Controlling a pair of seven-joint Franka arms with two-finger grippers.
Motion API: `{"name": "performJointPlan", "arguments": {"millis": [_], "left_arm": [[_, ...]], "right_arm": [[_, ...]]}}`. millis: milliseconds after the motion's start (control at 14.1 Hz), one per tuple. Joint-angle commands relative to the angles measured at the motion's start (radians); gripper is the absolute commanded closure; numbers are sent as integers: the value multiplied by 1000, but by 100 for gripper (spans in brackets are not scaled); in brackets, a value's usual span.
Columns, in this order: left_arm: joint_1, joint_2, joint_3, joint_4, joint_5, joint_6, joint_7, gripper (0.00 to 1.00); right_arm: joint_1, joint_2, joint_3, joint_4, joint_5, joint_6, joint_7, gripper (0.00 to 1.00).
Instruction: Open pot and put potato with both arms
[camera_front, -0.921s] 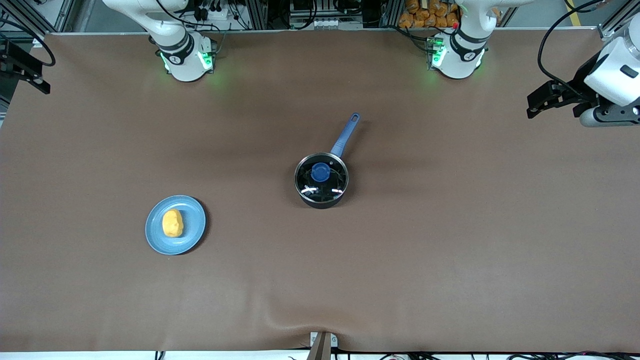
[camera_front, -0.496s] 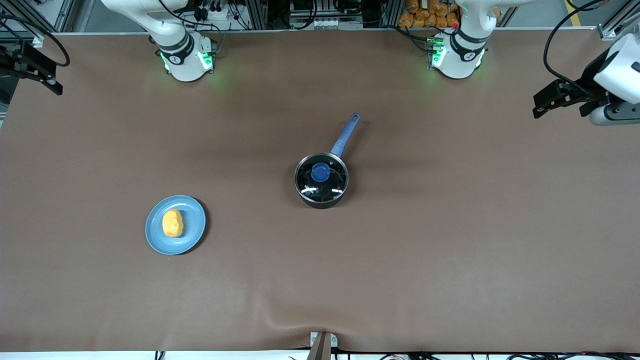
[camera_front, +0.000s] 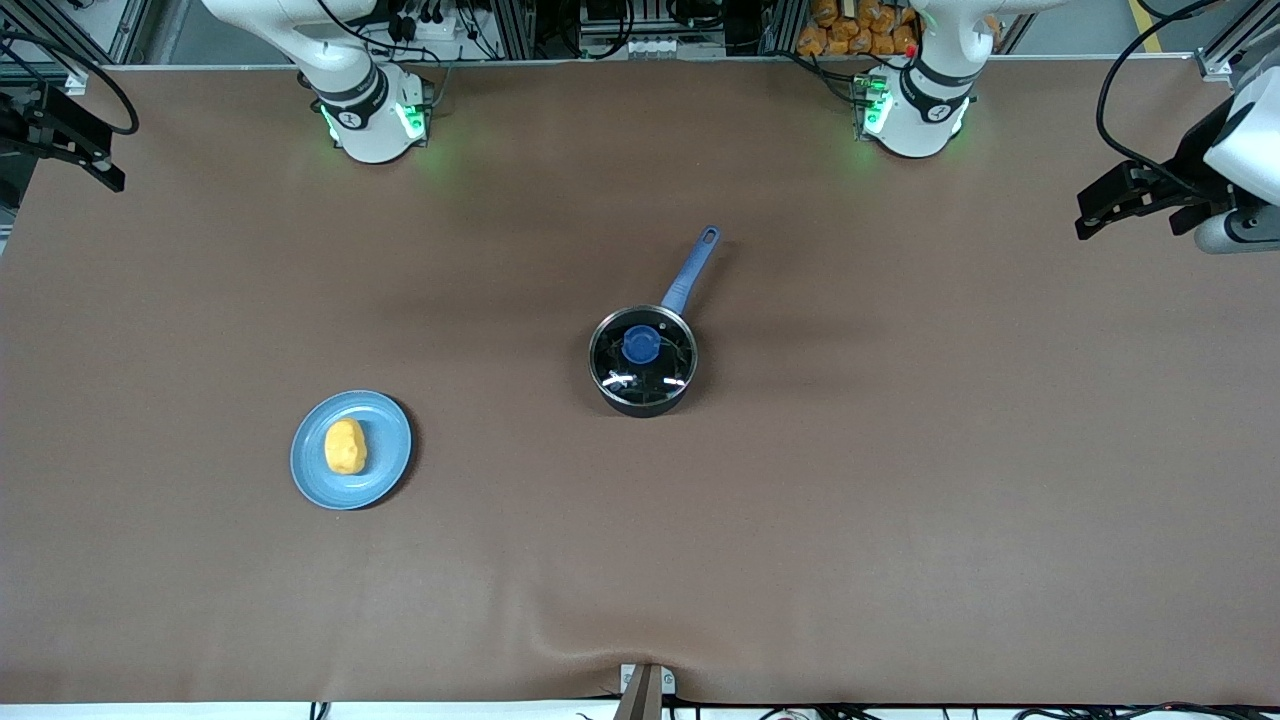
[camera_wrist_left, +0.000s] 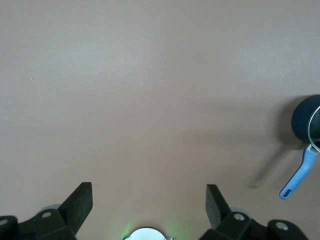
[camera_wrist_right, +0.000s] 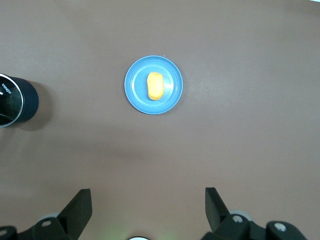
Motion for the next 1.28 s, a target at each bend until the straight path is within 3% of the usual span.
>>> {"name": "performJointPlan", "arguments": {"millis": [0, 780, 1205], "left_arm": [[5, 2, -11, 30, 16, -80, 14, 0], [11, 71, -1, 33, 31, -86, 2, 0], [25, 148, 1, 23, 25, 110, -4, 0]], "right_arm": [[22, -4, -7, -7, -20, 4, 18, 0], [16, 8, -13, -23, -25, 14, 11, 0], [8, 7, -16, -24, -27, 13, 11, 0]]}}
